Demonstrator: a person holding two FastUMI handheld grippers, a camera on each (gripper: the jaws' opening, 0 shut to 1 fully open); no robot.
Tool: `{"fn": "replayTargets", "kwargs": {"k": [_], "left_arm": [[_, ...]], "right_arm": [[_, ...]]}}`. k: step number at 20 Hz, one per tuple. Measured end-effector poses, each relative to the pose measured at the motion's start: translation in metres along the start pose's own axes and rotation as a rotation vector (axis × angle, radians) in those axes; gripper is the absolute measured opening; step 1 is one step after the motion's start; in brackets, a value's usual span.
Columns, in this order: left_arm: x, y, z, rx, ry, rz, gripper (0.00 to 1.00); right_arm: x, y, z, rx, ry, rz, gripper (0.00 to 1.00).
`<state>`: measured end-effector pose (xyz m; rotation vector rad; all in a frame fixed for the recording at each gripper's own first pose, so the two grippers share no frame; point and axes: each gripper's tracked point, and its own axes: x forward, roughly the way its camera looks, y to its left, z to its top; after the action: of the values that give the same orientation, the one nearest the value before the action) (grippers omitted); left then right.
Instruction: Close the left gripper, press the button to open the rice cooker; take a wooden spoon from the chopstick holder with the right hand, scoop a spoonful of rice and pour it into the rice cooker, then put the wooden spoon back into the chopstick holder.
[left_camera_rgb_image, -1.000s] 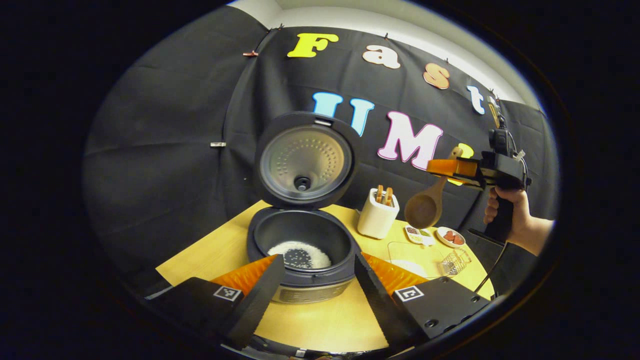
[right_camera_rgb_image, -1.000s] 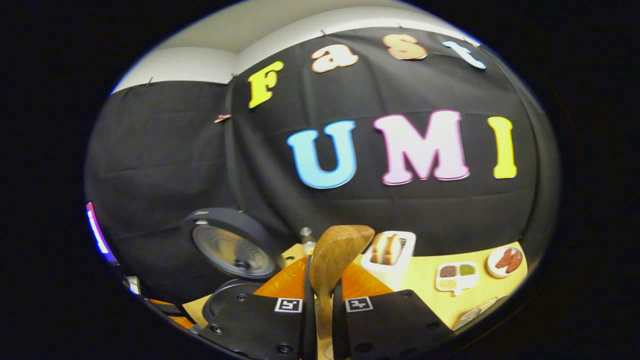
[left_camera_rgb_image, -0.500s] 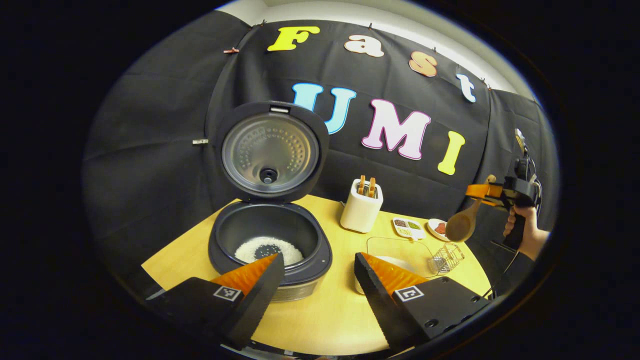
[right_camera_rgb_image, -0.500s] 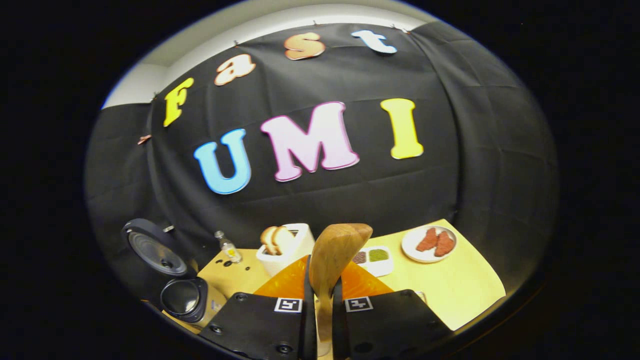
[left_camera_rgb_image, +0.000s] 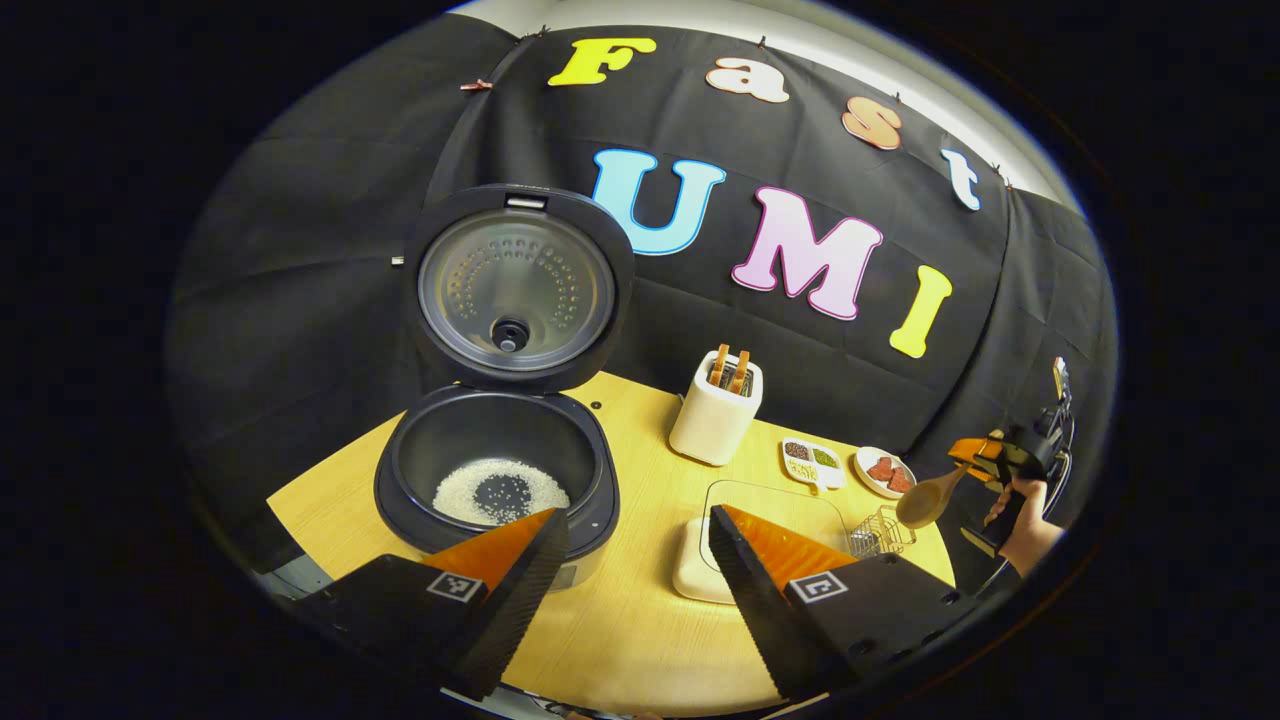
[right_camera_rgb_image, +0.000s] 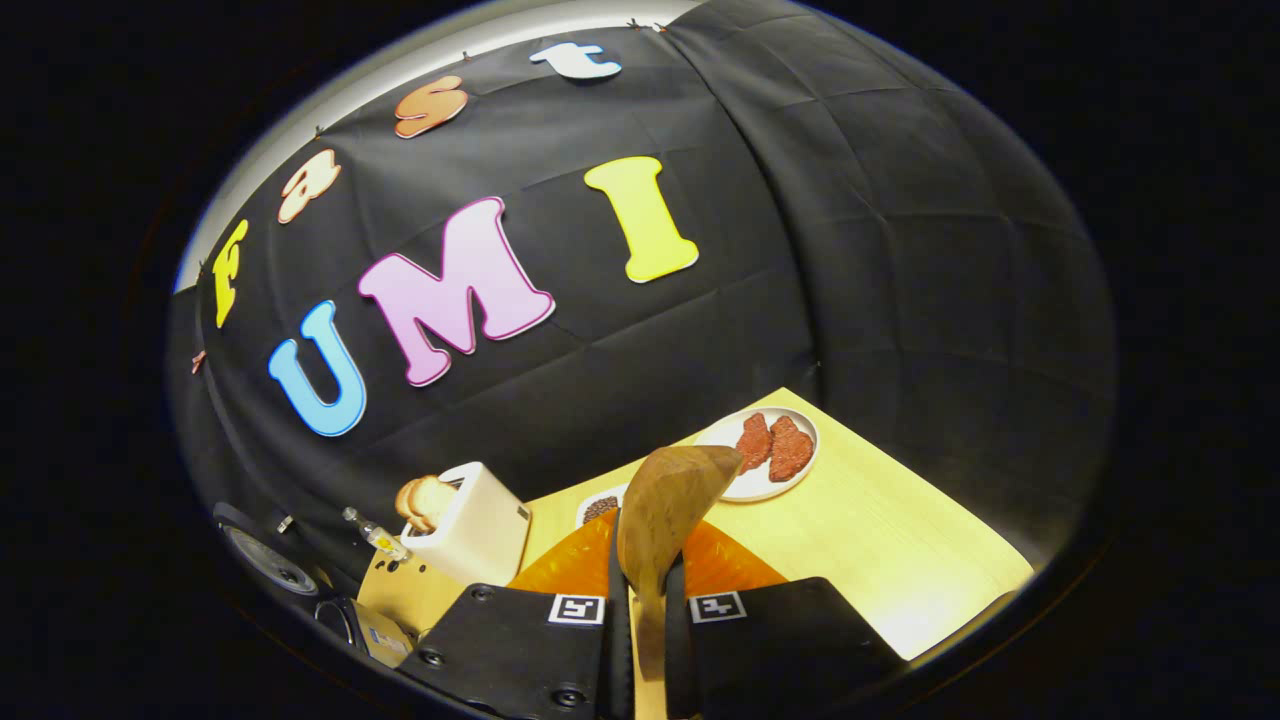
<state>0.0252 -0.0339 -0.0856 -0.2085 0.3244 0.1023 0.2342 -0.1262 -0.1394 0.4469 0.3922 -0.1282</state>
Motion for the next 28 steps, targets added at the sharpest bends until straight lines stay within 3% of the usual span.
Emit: {"fn": "replayTargets", "kwargs": {"k": [7,12,16,17,19,21,28], "left_arm": [[0.014,-0.022,-0.006,-0.060,0.028,0.041,0.95],[0.008,-0.016,0.018,0.004,-0.027,0.104,0.95],[-0.007,-0.011,0.043,0.019,-0.087,0.124,0.95],[-0.011,-0.012,0.053,0.026,-0.115,0.120,0.95],[-0.015,-0.007,0.078,0.075,-0.186,0.135,0.95],[-0.014,0.003,0.102,0.127,-0.248,0.168,0.95],[-0.001,0.047,0.188,0.191,-0.475,0.243,0.95]], "right_arm": [[0.036,-0.032,-0.055,0.048,0.118,-0.039,0.17],[0.051,-0.041,-0.083,0.069,0.159,-0.056,0.16],[0.047,-0.041,-0.075,0.093,0.133,-0.051,0.20],[0.045,-0.042,-0.070,0.088,0.113,-0.056,0.34],[0.037,-0.047,-0.053,0.065,0.056,-0.071,0.45],[0.022,-0.056,-0.043,0.018,0.025,-0.099,0.99],[-0.069,-0.066,-0.017,-0.127,-0.081,-0.153,0.99]]}}
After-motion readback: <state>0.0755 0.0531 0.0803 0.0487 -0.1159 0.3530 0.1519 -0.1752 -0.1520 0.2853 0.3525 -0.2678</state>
